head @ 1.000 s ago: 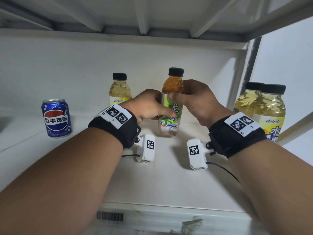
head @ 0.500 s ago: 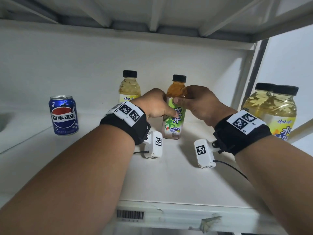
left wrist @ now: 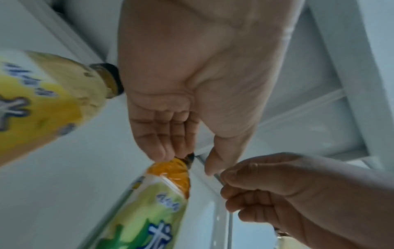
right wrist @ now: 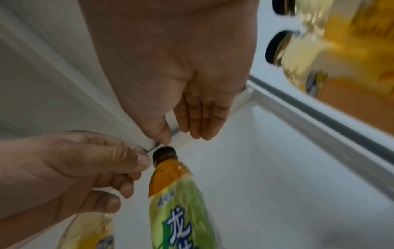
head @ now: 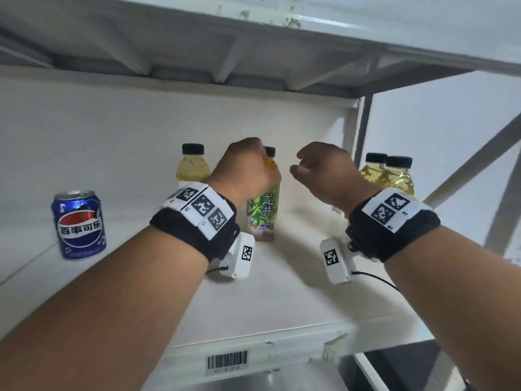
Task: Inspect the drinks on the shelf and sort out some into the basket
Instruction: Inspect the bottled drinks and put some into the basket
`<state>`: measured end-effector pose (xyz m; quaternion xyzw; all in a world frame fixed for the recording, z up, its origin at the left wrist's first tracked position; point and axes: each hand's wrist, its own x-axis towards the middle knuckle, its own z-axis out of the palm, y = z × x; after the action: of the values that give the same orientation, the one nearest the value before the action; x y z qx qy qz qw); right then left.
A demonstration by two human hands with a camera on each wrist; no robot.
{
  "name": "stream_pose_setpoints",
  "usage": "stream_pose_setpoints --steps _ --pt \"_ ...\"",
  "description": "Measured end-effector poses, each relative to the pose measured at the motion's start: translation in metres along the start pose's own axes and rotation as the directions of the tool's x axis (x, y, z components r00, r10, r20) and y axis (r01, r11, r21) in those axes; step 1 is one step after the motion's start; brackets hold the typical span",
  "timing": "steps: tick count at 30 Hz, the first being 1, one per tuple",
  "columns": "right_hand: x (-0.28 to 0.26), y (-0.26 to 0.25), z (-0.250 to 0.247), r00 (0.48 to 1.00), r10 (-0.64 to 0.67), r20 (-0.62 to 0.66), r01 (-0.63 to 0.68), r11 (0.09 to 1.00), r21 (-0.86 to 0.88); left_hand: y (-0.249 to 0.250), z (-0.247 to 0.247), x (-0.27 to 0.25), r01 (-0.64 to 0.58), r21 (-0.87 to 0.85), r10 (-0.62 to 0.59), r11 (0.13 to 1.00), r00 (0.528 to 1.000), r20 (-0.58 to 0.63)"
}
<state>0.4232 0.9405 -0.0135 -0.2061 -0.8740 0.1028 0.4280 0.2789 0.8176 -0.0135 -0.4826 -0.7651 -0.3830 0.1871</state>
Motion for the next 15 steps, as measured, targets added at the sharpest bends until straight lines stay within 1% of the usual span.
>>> stream_pose_setpoints --steps 2,3,5,8,9,10,12,13,15 --pt "-0.009 0.004 -0.026 0.996 -0.026 -0.086 0.024 1.000 -0.015 0.025 0.005 0.002 -0.105 -0.083 0.110 0.991 0.993 0.050" --pt "-0.013 0.007 -0.037 0.992 -0.049 -0.119 0.046 0.999 -0.027 0.036 0.008 0.004 -0.135 -0.128 0.146 0.983 0.985 0.087" --pt "-0.020 0.017 -0.062 0.982 -0.087 -0.165 0.072 0.993 -0.098 0.060 0.019 0.007 -0.157 -0.217 0.194 0.964 0.968 0.161" --pt "-0.025 0.040 -0.093 0.968 -0.101 -0.231 0.046 0.972 -0.229 0.089 0.043 0.012 -0.154 -0.305 0.233 0.940 0.942 0.243" --pt "-0.026 0.050 -0.102 0.965 -0.077 -0.251 0.008 0.964 -0.265 0.097 0.052 0.014 -0.149 -0.323 0.241 0.934 0.933 0.267" --pt "-0.026 0.060 -0.109 0.966 -0.025 -0.257 -0.051 0.957 -0.286 0.104 0.062 0.015 -0.139 -0.343 0.245 0.929 0.925 0.289" --pt "-0.026 0.080 -0.113 0.973 0.097 -0.211 -0.160 0.938 -0.306 0.114 0.079 0.016 -0.116 -0.364 0.246 0.924 0.910 0.333" --pt "-0.026 0.087 -0.111 0.976 0.135 -0.173 -0.183 0.935 -0.304 0.116 0.085 0.017 -0.106 -0.361 0.241 0.926 0.904 0.353" --pt "-0.026 0.100 -0.104 0.978 0.168 -0.124 -0.195 0.946 -0.258 0.120 0.095 0.018 -0.080 -0.347 0.221 0.935 0.894 0.390"
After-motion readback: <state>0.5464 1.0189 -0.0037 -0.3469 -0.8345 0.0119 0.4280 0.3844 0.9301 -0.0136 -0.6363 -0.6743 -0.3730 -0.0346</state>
